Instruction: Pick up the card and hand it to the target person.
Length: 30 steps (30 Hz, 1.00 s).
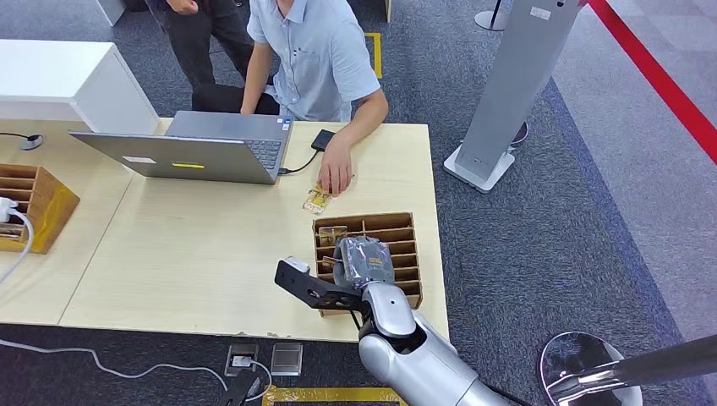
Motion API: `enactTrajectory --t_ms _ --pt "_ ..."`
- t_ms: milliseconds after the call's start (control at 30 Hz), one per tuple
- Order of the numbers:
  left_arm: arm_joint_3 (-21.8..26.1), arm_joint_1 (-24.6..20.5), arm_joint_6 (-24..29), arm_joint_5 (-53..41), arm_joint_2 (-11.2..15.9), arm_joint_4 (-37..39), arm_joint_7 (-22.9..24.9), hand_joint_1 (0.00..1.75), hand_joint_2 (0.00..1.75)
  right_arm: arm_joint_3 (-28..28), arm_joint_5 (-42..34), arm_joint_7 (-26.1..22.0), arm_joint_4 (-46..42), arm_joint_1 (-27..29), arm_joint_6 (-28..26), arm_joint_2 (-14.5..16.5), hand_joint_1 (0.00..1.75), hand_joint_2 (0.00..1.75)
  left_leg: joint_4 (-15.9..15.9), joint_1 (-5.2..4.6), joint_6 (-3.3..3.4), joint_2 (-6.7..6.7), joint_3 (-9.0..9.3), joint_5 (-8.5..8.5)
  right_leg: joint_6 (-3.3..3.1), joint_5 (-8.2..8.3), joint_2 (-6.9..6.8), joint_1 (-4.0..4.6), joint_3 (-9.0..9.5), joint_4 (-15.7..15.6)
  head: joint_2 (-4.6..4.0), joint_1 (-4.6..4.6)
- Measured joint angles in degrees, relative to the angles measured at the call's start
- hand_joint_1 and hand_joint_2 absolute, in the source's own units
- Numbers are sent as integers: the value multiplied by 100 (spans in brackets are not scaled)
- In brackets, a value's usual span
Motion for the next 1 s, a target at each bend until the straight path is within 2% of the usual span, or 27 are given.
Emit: enactTrajectory --t_ms 167,400,600,800,1000 --pt "10 8 -3 21 0 1 0 0 175 -116 -9 44 -505 198 -76 -189 164 175 0 0 0 0 0 0 0 0 0 0 -1 0 0 1" --pt "50 28 13 26 0 5 -22 0 175 -422 144 216 -1671 461 -171 -627 164 175 0 0 0 0 0 0 0 0 0 0 -2 -2 -1 0" --pt "51 32 -2 5 0 10 -71 0 175 -723 262 47 -2446 475 -396 -881 164 175 0 0 0 0 1 0 0 1 0 0 0 -1 0 -1" --pt "51 29 -93 -91 0 15 -83 0 175 -876 -94 -360 -2591 132 -443 -937 164 175 0 0 0 0 -1 0 0 1 0 0 0 0 0 -2" --pt "49 1 -277 -322 0 16 -6 0 175 -889 -849 -772 -2110 -632 -572 -908 164 175 0 0 1 -1 -2 1 0 1 0 0 1 0 0 1"
